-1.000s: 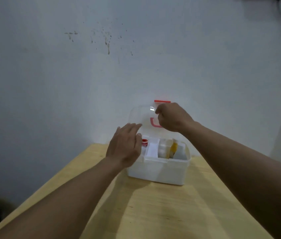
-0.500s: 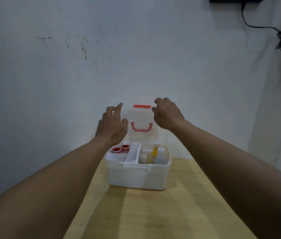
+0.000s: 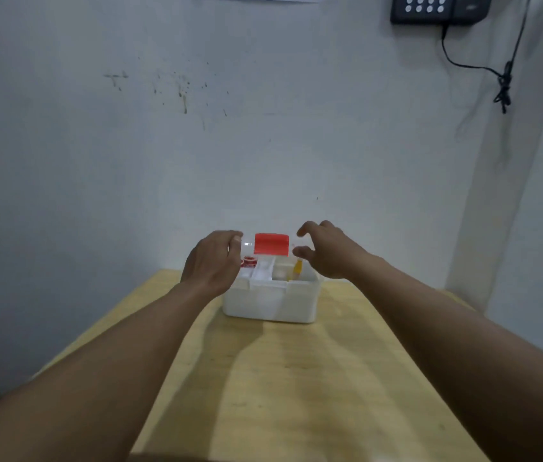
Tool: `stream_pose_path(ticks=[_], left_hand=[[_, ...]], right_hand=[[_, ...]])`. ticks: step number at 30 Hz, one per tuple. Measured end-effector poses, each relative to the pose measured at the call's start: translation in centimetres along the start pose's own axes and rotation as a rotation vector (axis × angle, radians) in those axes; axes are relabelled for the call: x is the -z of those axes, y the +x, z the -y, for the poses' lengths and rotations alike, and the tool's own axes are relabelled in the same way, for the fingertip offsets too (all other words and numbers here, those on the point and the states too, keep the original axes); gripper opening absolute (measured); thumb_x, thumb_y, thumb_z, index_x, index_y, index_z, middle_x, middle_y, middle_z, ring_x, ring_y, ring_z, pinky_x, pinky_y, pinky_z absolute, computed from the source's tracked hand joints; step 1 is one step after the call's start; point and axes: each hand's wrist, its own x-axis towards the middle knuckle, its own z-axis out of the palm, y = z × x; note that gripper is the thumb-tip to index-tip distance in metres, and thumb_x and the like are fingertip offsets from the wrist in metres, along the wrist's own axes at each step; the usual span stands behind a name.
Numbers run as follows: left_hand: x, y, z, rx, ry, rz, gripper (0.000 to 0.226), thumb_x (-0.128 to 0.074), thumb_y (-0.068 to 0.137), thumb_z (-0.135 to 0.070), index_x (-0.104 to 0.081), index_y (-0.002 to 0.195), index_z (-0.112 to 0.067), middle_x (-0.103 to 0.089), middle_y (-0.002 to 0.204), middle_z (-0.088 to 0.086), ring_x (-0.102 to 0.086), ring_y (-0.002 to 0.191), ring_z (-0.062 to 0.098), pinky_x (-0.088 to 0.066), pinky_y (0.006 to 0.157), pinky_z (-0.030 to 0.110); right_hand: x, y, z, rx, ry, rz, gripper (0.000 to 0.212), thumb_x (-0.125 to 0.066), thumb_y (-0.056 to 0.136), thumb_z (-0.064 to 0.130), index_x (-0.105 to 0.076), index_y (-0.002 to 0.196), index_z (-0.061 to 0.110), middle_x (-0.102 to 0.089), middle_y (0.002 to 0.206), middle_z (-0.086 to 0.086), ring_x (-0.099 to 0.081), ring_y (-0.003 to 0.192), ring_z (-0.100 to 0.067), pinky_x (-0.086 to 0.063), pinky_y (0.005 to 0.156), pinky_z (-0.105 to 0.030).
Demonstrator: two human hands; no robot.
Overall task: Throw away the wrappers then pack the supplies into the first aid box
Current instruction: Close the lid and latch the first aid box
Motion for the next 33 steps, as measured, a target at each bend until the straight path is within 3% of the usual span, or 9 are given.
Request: stream_pose_path(ticks=[6,12,17,21,24,28,33], left_hand=[[-0.9,-3.1,1.0,0.059,-0.044,0.062,0.038,-0.041,0.099,-0.038,-0.066,0.126,-0.029,-0.054,0.144,-0.006,-0.048,0.133,0.017,-0.039,0.103,0.033],[-0.8,-2.0,-0.9,0.164,0.0,-0.017,0.048,-0.046,0.092,-0.063,-0.071,0.107,-0.024,-0.068,0.117,-0.004,-0.062,0.106,0.02,-0.041,0.077,0.029],[-1.2,-1.2,-1.1,0.276,-0.113,0.033,0.043,-0.058,0.085,-0.06,-0.067,0.109,-0.025,-0.063,0.124,0.001,-0.059,0.109,0.022,-0.045,0.081,0.033],[-0.8,-2.1,0.5,0.172,-0.17,0.165,0.052,-0.068,0.081,-0.039,-0.058,0.132,-0.031,-0.049,0.146,-0.004,-0.047,0.131,0.017,-0.039,0.098,0.03],[-1.2,-3.2,2.1,0.107,-0.1,0.246,0.074,-0.068,0.075,-0.049,-0.041,0.143,-0.042,-0.036,0.156,-0.001,-0.037,0.141,0.021,-0.037,0.111,0.041],[-1.8,-3.8,2.8,0.076,-0.098,0.247,0.086,-0.071,0.071,-0.066,-0.032,0.145,-0.046,-0.045,0.15,0.0,-0.045,0.134,0.026,-0.045,0.105,0.049],[-2.5,-4.0,3.1,0.026,-0.129,0.19,0.085,-0.076,0.073,-0.058,-0.033,0.145,-0.042,-0.054,0.139,0.0,-0.058,0.113,0.023,-0.058,0.088,0.043]], right_hand=[[-2.7,-2.6,0.2,-0.051,0.02,0.026,0.048,-0.045,0.1,0.042,-0.045,0.144,0.022,-0.042,0.143,-0.013,-0.039,0.132,-0.034,-0.039,0.103,-0.045],[-2.8,-1.8,1.3,-0.201,0.169,-0.032,0.057,-0.036,0.097,0.061,-0.054,0.13,0.019,-0.043,0.135,-0.014,-0.039,0.128,-0.037,-0.039,0.096,-0.047],[-2.6,-0.6,1.5,-0.285,0.222,0.021,0.061,-0.049,0.09,0.059,-0.05,0.137,0.02,-0.036,0.143,-0.016,-0.035,0.132,-0.039,-0.036,0.101,-0.047],[-2.7,-1.4,0.5,-0.263,0.281,0.101,0.076,-0.066,0.08,0.053,-0.04,0.146,0.025,-0.029,0.148,-0.013,-0.035,0.135,-0.038,-0.036,0.105,-0.046],[-4.3,-2.6,0.1,-0.219,0.283,0.062,0.086,-0.069,0.078,0.058,-0.031,0.15,0.029,-0.028,0.149,-0.012,-0.042,0.131,-0.037,-0.041,0.105,-0.047],[-6.4,-3.5,-0.2,-0.184,0.367,0.005,0.093,-0.076,0.076,0.054,-0.023,0.15,0.035,-0.034,0.144,-0.01,-0.055,0.119,-0.031,-0.046,0.097,-0.039],[-7.4,-3.3,-0.2,-0.188,0.33,-0.066,0.087,-0.075,0.079,0.049,-0.024,0.148,0.036,-0.037,0.142,-0.011,-0.058,0.117,-0.032,-0.051,0.094,-0.041]])
